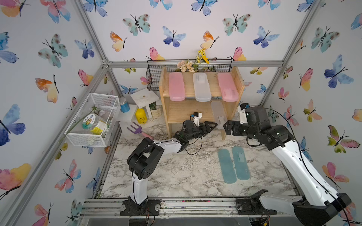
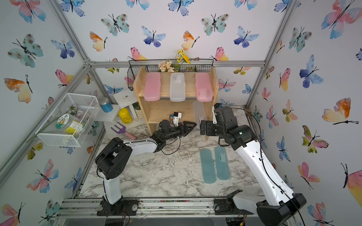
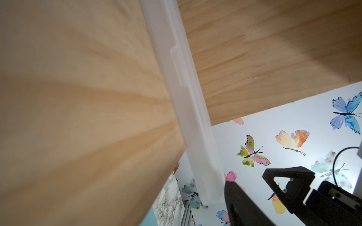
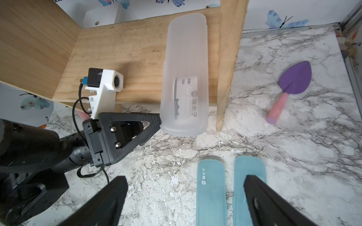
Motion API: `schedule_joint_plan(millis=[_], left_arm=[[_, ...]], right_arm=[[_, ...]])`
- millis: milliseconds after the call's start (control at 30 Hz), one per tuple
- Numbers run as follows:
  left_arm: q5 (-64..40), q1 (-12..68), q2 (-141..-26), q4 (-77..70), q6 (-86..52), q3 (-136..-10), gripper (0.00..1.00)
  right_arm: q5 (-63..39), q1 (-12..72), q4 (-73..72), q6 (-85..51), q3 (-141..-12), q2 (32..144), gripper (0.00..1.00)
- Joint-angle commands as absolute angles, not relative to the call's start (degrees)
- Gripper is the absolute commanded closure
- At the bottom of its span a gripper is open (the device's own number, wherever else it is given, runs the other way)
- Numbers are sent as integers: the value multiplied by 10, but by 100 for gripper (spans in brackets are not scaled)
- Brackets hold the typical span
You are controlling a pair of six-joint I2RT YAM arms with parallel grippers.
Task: Remove the pencil cases from the shelf
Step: Pick up the pencil case from the shelf.
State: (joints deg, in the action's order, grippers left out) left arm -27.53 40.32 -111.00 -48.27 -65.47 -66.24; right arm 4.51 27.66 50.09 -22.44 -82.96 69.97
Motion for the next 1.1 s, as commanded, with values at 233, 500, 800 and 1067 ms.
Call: schedule_joint_plan(millis=[233, 500, 800, 1067], left_arm=[[-310, 405, -1129, -519, -680, -708, 20], [-308, 414, -1141, -485, -681, -732, 27], [-306, 419, -1161, -465, -686, -750, 67], [-294, 417, -1112, -462, -663, -693, 87]], right_arm=[[39, 272, 515, -209, -849, 707, 1], [38, 271, 513, -205, -848, 713, 1], [41, 267, 517, -200, -852, 712, 1], [25, 267, 512, -194, -851, 707, 1]])
